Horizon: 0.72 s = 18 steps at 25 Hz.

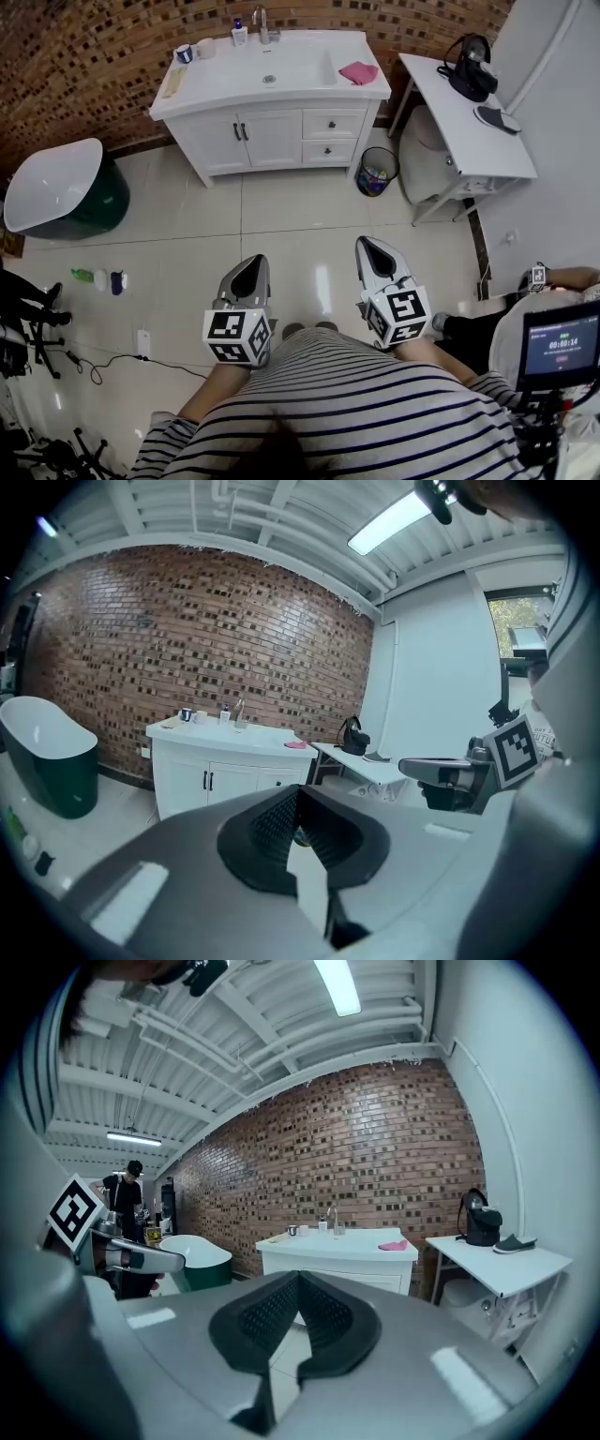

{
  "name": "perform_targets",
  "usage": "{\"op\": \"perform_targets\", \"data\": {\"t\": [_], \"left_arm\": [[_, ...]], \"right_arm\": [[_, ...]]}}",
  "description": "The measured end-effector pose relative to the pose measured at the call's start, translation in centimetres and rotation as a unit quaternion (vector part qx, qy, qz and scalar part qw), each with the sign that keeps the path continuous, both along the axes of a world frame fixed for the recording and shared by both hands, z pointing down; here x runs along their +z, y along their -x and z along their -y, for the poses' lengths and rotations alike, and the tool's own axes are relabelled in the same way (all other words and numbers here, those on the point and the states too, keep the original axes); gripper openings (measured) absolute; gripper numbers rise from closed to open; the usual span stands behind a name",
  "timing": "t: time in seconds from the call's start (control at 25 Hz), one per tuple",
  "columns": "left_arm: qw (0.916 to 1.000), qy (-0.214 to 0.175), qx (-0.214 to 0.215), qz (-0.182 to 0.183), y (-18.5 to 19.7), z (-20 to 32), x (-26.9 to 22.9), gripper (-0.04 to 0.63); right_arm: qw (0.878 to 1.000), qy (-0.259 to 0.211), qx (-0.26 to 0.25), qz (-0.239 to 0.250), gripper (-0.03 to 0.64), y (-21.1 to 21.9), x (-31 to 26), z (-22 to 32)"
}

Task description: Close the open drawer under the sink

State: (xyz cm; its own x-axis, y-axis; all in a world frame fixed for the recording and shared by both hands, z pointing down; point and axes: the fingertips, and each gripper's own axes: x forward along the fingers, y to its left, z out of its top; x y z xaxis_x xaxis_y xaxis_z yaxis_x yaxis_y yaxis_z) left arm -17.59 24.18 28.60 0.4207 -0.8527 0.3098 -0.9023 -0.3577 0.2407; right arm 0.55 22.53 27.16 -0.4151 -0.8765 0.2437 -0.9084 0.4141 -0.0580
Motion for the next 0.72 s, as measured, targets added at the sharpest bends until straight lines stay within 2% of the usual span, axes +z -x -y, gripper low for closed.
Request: {"op": "perform_targets", "data": {"t": [0.24, 0.72], "left_arm": [[0.9999, -0.006, -0.013, 0.003, 0.0, 0.4, -0.2, 0.012], [0.9999, -0.009, -0.011, 0.002, -1.2, 0.5, -0.1, 0.012]], "right_arm": [[1.0, 0.001, 0.003, 0.005, 0.0, -0.9, 0.4, -0.1], [1.0, 0.0, 0.0, 0.008, 0.0, -1.3, 0.7, 0.0]]}}
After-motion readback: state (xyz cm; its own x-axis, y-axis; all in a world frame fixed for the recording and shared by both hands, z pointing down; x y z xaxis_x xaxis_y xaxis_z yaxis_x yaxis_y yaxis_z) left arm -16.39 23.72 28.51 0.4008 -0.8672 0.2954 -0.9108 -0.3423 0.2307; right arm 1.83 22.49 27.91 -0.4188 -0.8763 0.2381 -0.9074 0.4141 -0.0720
